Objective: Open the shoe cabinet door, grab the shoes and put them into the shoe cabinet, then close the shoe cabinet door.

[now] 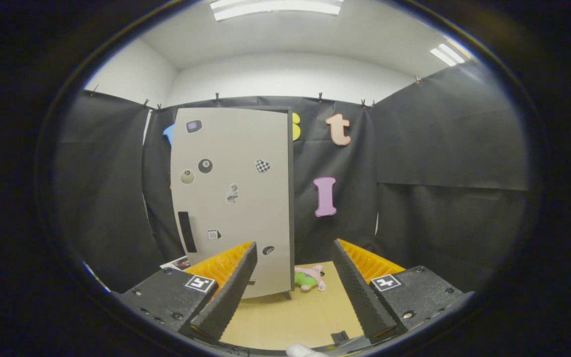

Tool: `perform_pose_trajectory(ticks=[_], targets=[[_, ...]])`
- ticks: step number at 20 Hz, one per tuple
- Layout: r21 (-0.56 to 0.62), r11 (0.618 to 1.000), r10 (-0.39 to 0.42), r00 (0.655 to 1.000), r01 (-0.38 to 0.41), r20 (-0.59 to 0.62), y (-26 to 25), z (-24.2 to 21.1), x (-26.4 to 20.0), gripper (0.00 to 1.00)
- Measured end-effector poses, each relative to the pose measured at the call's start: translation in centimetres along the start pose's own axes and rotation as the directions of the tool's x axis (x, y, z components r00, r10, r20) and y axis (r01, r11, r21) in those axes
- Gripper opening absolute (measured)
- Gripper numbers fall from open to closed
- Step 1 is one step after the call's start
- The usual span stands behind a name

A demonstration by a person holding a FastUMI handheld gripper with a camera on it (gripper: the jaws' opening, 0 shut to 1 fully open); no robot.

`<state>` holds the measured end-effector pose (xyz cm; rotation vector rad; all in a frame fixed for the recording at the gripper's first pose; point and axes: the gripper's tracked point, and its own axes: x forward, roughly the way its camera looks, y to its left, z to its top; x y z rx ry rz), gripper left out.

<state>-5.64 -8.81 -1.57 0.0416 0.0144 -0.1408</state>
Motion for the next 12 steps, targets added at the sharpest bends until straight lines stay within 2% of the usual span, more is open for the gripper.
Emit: perform_pose_trajectory(ticks=[12], targets=[[0.010, 1.000, 0.025, 1.000, -0.025, 0.000, 1.2, 0.6, -1.6, 0.99]])
